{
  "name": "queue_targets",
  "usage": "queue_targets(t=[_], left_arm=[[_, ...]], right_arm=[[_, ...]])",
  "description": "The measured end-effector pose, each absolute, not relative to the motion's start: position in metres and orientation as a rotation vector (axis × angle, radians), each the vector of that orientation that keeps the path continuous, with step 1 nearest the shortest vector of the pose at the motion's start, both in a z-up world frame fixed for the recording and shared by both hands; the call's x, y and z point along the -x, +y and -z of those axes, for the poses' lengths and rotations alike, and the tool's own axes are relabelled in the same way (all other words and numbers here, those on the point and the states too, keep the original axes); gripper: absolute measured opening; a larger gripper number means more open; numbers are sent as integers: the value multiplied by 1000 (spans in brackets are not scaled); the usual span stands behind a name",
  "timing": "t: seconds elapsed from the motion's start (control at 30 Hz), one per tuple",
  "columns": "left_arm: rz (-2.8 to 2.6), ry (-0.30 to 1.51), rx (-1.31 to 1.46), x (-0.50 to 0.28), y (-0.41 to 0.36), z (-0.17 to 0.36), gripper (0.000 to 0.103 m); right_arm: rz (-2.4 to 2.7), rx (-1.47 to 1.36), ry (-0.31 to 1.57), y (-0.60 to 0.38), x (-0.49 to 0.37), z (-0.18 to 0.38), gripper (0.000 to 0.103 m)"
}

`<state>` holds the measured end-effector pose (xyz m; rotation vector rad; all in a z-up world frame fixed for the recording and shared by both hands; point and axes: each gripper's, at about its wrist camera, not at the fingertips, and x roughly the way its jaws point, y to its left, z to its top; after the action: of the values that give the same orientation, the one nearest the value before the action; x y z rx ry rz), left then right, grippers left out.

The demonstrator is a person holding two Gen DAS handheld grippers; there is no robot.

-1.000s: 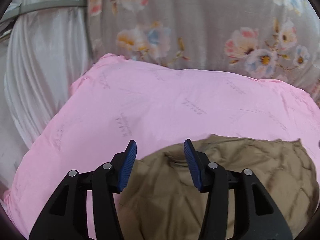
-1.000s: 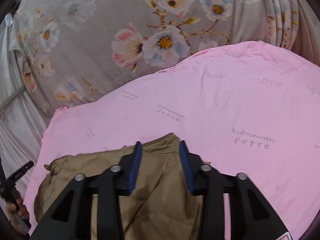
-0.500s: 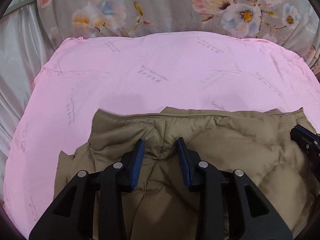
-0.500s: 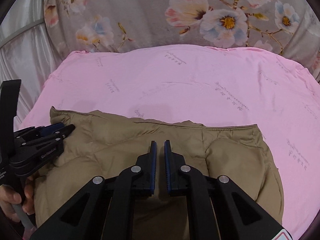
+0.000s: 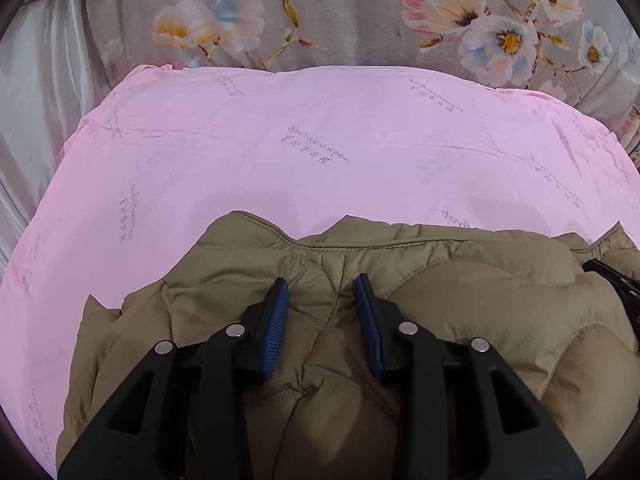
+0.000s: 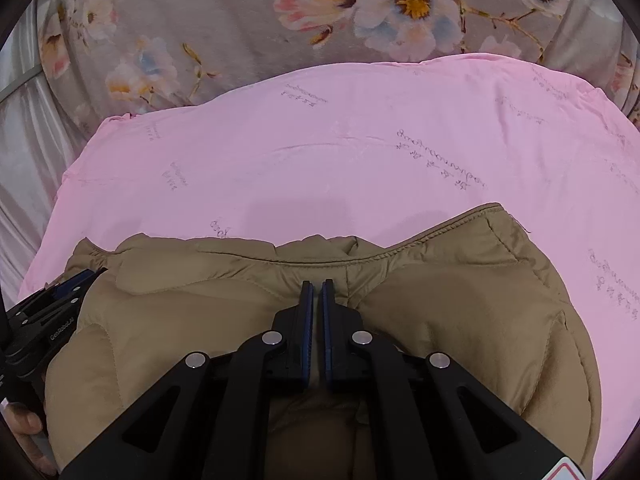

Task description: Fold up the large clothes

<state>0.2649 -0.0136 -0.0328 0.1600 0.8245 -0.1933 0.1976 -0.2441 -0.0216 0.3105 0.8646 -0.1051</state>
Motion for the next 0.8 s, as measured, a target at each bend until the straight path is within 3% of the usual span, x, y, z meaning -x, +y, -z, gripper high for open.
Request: queue_targets(t=[0.67, 0.77, 0.8], left_arm=[[157, 827, -183, -267, -19, 37, 35], [112, 846, -174, -258, -20, 23, 36], [127, 845, -145, -250, -21, 14, 36]], right_arm=[[128, -319, 876, -248, -198, 21, 1], [137, -290, 830, -233, -184, -7, 14], [114, -297, 800, -225, -179, -18, 14]])
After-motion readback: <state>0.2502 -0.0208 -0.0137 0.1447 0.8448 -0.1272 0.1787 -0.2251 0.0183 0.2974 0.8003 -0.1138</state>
